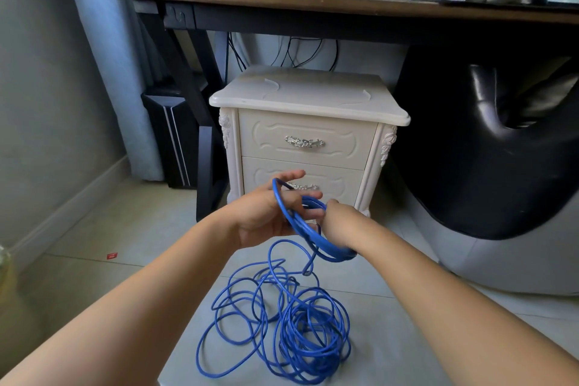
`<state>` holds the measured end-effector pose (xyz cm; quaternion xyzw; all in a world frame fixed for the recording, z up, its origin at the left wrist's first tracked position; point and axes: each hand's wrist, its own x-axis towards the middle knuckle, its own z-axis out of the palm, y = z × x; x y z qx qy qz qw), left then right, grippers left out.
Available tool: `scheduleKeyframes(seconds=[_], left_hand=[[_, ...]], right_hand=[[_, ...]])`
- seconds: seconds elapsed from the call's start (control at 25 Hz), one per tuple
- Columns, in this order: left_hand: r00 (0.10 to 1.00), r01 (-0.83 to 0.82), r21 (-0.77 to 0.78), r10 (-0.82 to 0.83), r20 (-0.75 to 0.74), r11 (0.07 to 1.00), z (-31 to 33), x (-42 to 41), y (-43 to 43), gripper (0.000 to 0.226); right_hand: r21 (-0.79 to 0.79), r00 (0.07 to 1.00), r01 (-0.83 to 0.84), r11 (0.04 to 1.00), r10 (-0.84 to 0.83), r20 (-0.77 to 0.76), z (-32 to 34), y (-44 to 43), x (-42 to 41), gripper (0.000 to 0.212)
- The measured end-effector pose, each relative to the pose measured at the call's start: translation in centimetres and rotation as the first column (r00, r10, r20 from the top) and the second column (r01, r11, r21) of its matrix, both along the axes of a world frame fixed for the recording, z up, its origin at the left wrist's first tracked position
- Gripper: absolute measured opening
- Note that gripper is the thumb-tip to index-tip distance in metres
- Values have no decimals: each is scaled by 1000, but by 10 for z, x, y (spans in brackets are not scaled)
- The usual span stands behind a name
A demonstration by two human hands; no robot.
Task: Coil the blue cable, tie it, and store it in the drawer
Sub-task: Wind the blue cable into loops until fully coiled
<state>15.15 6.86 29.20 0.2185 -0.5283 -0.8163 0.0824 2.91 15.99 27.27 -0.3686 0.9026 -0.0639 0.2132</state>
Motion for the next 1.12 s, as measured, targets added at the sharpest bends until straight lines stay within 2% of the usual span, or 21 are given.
scheduleKeyframes(seconds=[0.04,0.08,0.12,0.16,0.2,0.24,0.28,0.32,0.36,0.44,0.52,0.56,0.6,0.72,0.8,0.88,0.96,1.0,1.04,1.08,1.12], left_hand=[[1000,7,-19,-7,3,1000,0,0,-1,62],[1000,10,-41,-10,0,999,0,1,-3,62],[1000,9,-55,-10,-17,998,-1,1,-5,61],[999,9,-63,-11,-42,998,-1,2,-7,60],[998,11,-71,-16,-66,997,0,3,-9,58],[997,14,-90,-21,-79,996,1,5,-10,56],[996,13,-116,-23,-84,993,2,6,-11,56],[997,9,-144,-20,-81,990,2,7,-12,56],[997,1,-168,-14,-77,986,3,7,-13,56],[999,-33,-203,23,-49,979,3,6,-13,56],[998,-63,-232,68,14,971,2,5,-13,48],[994,-75,-249,91,55,966,2,5,-14,44],[988,-97,-272,126,91,957,0,5,-16,41],[951,-221,-292,272,145,930,-6,7,-28,35],[952,-273,-207,295,83,939,-6,11,-34,34],[969,-244,-96,247,17,965,-2,13,-33,38],[977,-212,-11,212,-18,977,1,11,-28,40],[975,-217,15,218,-32,976,1,9,-27,41],[969,-243,31,244,-32,970,1,7,-26,42],[962,-269,50,271,-32,962,1,6,-26,41],[956,-289,73,292,-31,954,0,5,-27,38]], right_hand=[[-116,987,26,993,-8,160,1,2,-5,19],[-224,924,102,969,-8,383,1,5,-8,14],[-282,789,208,937,9,614,2,11,-9,14],[-302,631,302,904,47,774,2,15,-12,14],[-300,500,360,883,89,862,5,18,-15,13],[-296,408,388,873,125,904,6,20,-19,15],[-306,363,393,867,159,918,7,20,-20,19],[-319,358,405,857,172,918,8,18,-21,23],[-326,392,440,837,148,908,9,16,-22,25],[-382,540,514,768,56,840,10,12,-19,28],[-531,779,462,710,-39,626,12,10,-17,27],[-608,877,398,687,-90,472,12,10,-19,27],[-675,936,330,661,-135,325,13,11,-22,28],[-771,978,183,610,-193,80,17,18,-33,29],[-750,980,146,645,-197,22,14,18,-36,32],[-683,979,190,706,-184,82,8,14,-30,38],[-639,944,311,703,-153,291,7,9,-18,40],[-616,879,407,674,-104,466,8,7,-11,37],[-575,768,505,643,-31,640,9,6,-5,34],[-534,662,568,627,38,748,10,6,0,31],[-518,616,578,630,79,784,11,7,2,29]])
